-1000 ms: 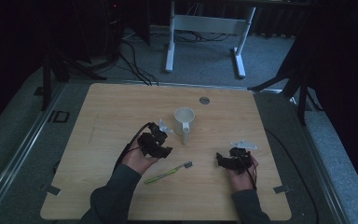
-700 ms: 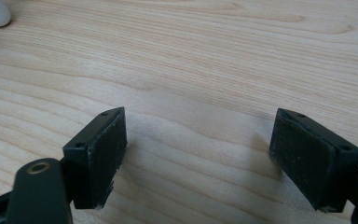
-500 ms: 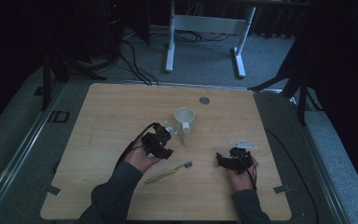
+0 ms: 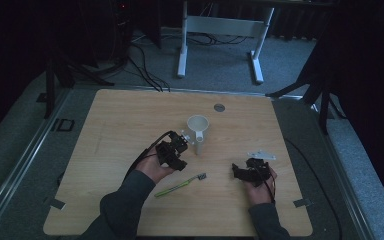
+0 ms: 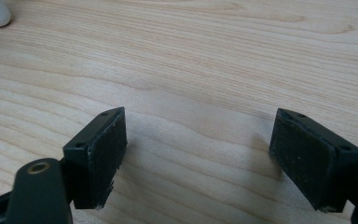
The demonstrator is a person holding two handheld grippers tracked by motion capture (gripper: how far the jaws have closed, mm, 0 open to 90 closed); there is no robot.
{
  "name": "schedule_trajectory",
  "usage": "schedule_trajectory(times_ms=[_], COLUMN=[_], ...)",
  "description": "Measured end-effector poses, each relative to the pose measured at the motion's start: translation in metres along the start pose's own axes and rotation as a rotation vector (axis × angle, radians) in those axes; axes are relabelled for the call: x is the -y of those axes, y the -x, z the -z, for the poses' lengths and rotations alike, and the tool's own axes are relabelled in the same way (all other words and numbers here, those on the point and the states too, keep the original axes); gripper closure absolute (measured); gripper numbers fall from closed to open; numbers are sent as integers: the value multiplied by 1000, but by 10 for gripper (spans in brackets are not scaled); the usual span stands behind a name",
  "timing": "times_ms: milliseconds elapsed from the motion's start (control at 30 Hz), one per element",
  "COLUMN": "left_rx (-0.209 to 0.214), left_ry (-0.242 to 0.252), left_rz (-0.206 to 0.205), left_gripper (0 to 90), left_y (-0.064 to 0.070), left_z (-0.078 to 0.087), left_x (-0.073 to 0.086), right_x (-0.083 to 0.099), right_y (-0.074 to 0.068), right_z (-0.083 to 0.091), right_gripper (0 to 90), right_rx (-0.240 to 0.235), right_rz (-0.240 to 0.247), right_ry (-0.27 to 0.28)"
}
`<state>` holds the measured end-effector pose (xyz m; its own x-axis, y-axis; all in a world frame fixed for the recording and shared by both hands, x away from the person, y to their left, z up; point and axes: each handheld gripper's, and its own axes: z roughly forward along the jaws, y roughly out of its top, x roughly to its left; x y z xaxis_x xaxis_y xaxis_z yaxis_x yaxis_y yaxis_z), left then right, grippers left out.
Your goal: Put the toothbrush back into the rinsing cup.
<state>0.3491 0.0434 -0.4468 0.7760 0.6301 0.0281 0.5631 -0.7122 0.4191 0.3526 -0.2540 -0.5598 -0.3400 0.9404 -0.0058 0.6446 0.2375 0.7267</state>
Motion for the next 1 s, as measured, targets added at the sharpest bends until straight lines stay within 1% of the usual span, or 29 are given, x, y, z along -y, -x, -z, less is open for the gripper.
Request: schedule_trajectory(times_ms=[167,267,433,600,700,800,867,933,1000], left_rx=[5,4,1,9,12,17,25,33,41], left_ry=[-27,-33,-56,-77,-95,-113,-132,-152,-169], left_rz=[-5,-7,-26,-34,-46,-67,-84,-100,-107], left_gripper=[599,599,608,615,615,616,646,653,656], left_y=[0,2,3,5,7,10,12,14,16], left_z=[-4,-5,-9,-14,-18,-21,-25,-28,-31], left_x=[-2,-4,-7,-10,-11,-12,-12,-13,-13], right_x=[0,0,0,0,0,0,0,0,0], right_y=[0,0,0,0,0,0,0,0,0], right_z=[0,0,0,0,0,0,0,0,0], right_gripper=[184,184,184,184,184,184,184,184,184], right_rx=[0,0,0,0,0,0,0,0,0], right_rz=[0,0,0,2,0,-1,-2,-2,-4], right_ry=[0,0,0,0,0,-1,0,0,0])
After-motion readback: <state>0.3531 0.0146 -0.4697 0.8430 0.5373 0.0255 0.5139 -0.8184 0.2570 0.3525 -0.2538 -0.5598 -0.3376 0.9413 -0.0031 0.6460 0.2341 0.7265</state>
